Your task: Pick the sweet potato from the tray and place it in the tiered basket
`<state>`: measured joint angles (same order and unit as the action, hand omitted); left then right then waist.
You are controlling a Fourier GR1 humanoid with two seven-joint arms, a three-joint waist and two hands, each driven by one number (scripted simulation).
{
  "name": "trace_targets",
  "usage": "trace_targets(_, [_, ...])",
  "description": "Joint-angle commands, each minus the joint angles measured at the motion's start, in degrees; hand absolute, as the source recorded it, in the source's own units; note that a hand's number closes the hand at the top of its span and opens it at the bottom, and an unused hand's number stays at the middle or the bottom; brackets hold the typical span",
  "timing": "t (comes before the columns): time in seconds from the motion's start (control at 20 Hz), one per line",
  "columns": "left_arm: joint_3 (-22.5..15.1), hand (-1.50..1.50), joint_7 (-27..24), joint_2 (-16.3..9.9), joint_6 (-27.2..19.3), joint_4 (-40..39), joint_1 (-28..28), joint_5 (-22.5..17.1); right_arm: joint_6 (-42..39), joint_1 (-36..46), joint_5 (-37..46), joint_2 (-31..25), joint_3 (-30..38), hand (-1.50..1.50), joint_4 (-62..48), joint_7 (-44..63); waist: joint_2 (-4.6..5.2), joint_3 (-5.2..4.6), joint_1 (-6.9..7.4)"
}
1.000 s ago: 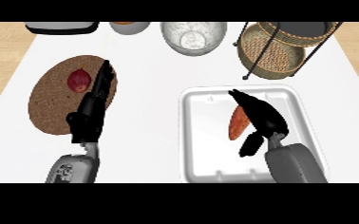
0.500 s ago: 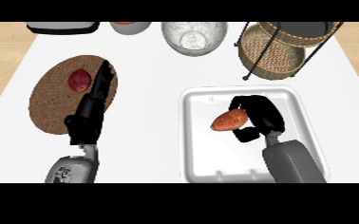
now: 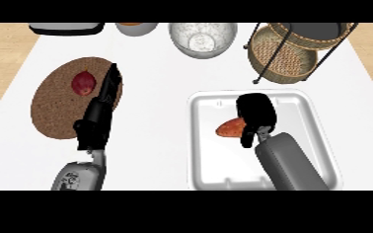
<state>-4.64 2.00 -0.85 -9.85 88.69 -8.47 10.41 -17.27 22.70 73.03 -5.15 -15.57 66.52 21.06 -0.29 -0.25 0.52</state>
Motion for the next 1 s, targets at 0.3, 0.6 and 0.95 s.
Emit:
trace_targets(0.3, [-4.2,0.0,0.4,0.8,-3.5,1.9,2.8,0.0,-5.2,3.3,6.9,2.8,-0.5,1.5,7.8,12.9,0.14,0.23,-0.58])
trace_targets(0.6, [1.9,0.0,-1.0,-0.9,-0.6,-1.5,0.0,-0.6,-14.8,3.8,6.2,0.7,1.2,1.5,28.1,17.1,-0.11,0.2,-1.45])
trace_targets(0.95, [1.4,0.0,0.3,-0.6,-0.3,-1.8,-2.0,-0.5,-26.5,16.1,2.2,0.1,10.5,1.5,38.3,20.0,0.11,0.22,-0.96])
